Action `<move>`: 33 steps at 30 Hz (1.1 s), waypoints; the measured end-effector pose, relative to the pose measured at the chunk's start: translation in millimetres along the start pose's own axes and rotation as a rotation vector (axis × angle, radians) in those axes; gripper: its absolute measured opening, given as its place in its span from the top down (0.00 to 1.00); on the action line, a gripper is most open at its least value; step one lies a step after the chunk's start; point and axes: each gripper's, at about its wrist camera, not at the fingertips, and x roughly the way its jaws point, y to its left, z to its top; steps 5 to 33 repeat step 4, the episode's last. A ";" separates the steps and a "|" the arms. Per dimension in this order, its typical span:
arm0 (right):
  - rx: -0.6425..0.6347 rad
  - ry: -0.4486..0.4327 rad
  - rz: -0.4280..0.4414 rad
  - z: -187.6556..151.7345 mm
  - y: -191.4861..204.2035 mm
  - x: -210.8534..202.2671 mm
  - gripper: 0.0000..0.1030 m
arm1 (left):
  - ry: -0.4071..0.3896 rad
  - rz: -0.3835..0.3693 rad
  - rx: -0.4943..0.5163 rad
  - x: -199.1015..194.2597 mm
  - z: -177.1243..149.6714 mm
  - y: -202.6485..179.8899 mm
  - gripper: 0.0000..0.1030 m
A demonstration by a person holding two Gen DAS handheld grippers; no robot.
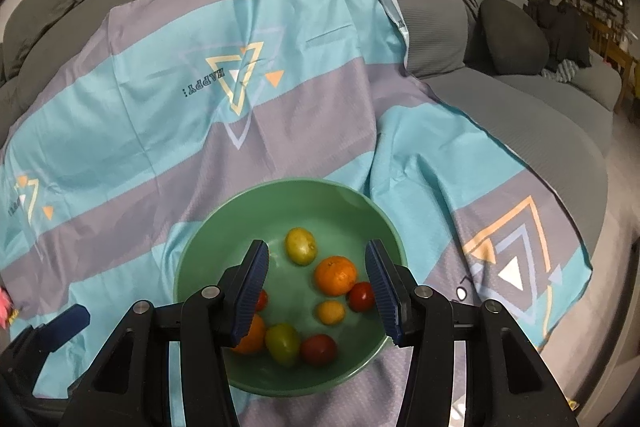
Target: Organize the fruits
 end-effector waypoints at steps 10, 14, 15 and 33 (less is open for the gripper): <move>-0.011 -0.007 0.004 -0.3 2.5 -3.5 0.50 | 0.000 0.005 -0.012 -3.0 -0.8 4.1 0.09; -0.011 -0.007 0.004 -0.3 2.5 -3.5 0.50 | 0.000 0.005 -0.012 -3.0 -0.8 4.1 0.09; -0.011 -0.007 0.004 -0.3 2.5 -3.5 0.50 | 0.000 0.005 -0.012 -3.0 -0.8 4.1 0.09; -0.011 -0.007 0.004 -0.3 2.5 -3.5 0.50 | 0.000 0.005 -0.012 -3.0 -0.8 4.1 0.09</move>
